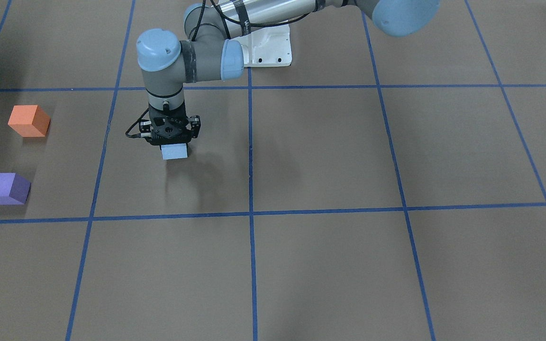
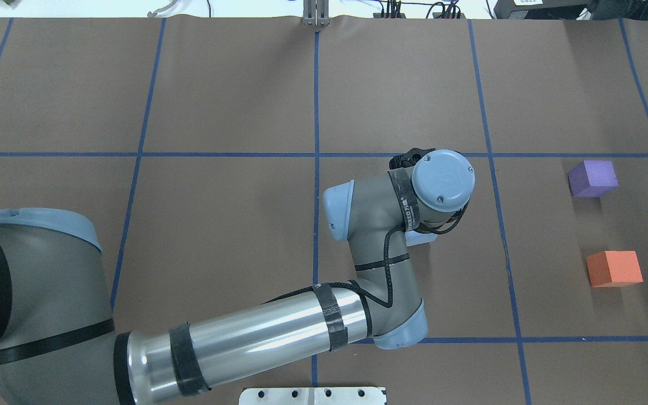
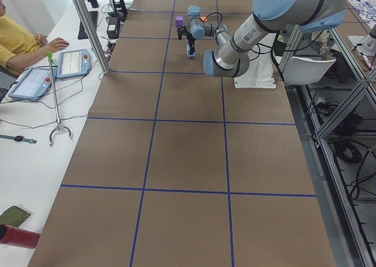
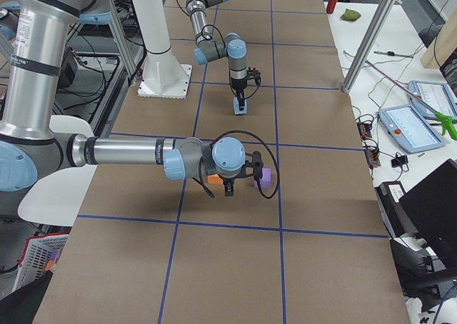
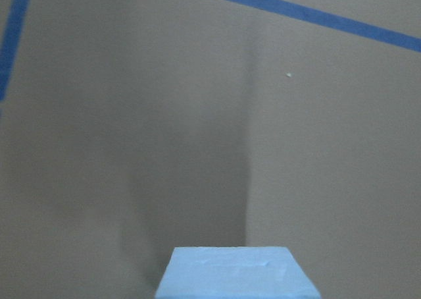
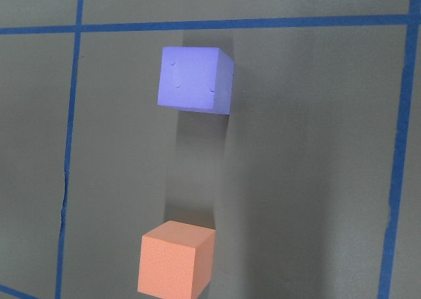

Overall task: Place blue block between orange and purple blocks
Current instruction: 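Carry the light blue cube with the left gripper toward the table center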

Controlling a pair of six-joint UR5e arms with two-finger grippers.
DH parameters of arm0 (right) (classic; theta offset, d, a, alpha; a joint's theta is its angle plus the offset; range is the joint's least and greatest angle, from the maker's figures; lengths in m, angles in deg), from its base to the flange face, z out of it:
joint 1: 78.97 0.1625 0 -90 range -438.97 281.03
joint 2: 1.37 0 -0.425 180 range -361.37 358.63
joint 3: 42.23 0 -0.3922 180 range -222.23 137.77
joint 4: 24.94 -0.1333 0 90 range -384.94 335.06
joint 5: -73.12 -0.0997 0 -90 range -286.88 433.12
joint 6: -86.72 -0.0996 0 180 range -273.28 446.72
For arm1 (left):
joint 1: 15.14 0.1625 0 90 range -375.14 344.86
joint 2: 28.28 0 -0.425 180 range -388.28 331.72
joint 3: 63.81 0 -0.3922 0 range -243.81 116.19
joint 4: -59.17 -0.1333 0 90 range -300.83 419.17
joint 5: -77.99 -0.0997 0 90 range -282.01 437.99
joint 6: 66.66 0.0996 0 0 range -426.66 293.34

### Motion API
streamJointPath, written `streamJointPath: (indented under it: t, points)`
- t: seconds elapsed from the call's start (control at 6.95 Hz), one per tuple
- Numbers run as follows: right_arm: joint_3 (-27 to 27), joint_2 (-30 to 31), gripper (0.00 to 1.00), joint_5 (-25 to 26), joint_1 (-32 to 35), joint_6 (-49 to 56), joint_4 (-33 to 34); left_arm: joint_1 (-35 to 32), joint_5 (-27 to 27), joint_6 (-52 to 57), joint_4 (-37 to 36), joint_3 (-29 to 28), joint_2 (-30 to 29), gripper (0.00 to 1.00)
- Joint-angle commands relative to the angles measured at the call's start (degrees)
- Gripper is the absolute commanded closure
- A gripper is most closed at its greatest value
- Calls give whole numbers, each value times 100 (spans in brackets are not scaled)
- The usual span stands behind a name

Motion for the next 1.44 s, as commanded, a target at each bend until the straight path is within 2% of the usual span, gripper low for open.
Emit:
streamJointPath:
  t: [0.0, 0.29, 0.43, 0.58, 0.72, 0.86, 1.01, 1.29]
  points:
    - [10, -36, 0, -9, -189, -96, -224, 51, -139, 173, 82, -365, -231, 65]
    - [28, -62, 0, -1, -416, -900, -740, 51, -139, 183, 74, -356, -231, 1]
    - [37, -63, 0, 52, -636, -1680, -1353, 42, -139, 191, 65, -313, -231, 0]
    - [37, -89, 0, 191, -829, -1984, -1672, 16, -113, 174, -5, -121, -231, 0]
    - [19, -246, 0, 262, -901, -2065, -1675, -37, -96, 174, -458, 438, -187, 0]
    - [19, -604, 0, 280, -1049, -2736, -1675, -63, -87, 183, -1019, 992, -117, 0]
    - [45, -973, 0, 489, -1329, -3508, -1684, -133, -78, 183, -1269, 1624, 258, 0]
    - [54, -1658, 0, 998, -1962, -4800, -1684, -413, 140, 191, -1315, 3116, 1555, 0]
